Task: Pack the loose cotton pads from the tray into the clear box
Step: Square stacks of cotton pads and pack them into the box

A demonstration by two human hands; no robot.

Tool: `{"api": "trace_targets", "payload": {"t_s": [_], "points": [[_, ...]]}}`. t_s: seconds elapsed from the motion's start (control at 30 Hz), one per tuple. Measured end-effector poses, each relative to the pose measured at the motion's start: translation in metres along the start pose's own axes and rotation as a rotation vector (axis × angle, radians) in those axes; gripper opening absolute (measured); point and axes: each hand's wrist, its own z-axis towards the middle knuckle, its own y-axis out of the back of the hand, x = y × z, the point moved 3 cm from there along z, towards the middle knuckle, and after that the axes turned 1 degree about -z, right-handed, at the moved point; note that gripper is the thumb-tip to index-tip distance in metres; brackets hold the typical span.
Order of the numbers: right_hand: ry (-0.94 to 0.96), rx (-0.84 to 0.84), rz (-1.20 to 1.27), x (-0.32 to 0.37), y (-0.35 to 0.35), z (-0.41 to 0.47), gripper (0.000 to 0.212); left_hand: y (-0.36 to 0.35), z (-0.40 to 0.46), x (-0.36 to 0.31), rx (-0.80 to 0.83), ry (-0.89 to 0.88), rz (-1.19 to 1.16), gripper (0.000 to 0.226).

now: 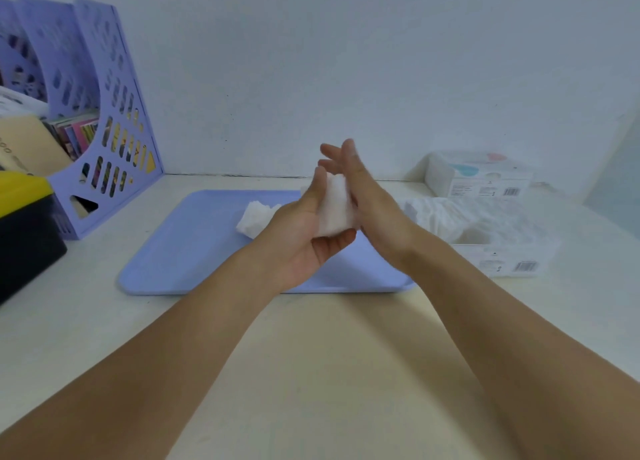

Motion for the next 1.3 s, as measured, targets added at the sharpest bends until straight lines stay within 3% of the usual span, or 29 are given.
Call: {"api": "trace_targets", "payload": {"t_s": [0.03,0.13,0.2,0.27,0.37,0.7,0.87,0.93,1.03,1.2,1.3], "points": [[0.027,0.015,-0.071,-0.001,-0.003,0.001,0.052,0.0,-0.001,-0.001,0.018,0.023,-0.057,0.047],[0.202,-0.053,-0.311,0.0,0.0,0.004,0.104,0.003,-0.005,-0.004,0.074,0.159,-0.279,0.052],[0.26,-0.025,-0.225,0.0,0.007,0.002,0.119,0.004,-0.008,-0.006,0.107,0.204,-0.355,0.057],[0.274,-0.03,-0.123,-0.002,0.008,0.004,0.117,0.005,-0.007,-0.006,0.121,0.194,-0.374,0.059],[0.284,-0.085,-0.123,-0.006,0.007,0.009,0.104,0.002,-0.006,-0.005,0.13,0.174,-0.423,0.065],[0.311,-0.079,-0.153,-0.003,0.008,0.009,0.096,0.003,-0.002,-0.001,0.169,0.136,-0.423,0.074],[0.308,-0.109,-0.345,0.0,0.016,0.008,0.079,0.002,-0.003,-0.002,0.089,0.119,-0.169,0.063],[0.281,-0.076,-0.398,-0.002,0.018,0.007,0.083,0.003,-0.003,-0.003,0.041,0.092,-0.059,0.049],[0.277,-0.037,-0.328,-0.003,0.015,0.007,0.102,0.004,-0.006,-0.002,0.029,0.097,-0.083,0.03],[0.314,-0.087,-0.259,0.0,0.018,0.009,0.103,0.001,-0.007,-0.004,0.063,0.09,-0.103,0.047],[0.312,-0.065,-0.279,-0.001,0.016,0.009,0.105,0.002,-0.008,-0.004,0.077,0.117,-0.124,0.044]]}}
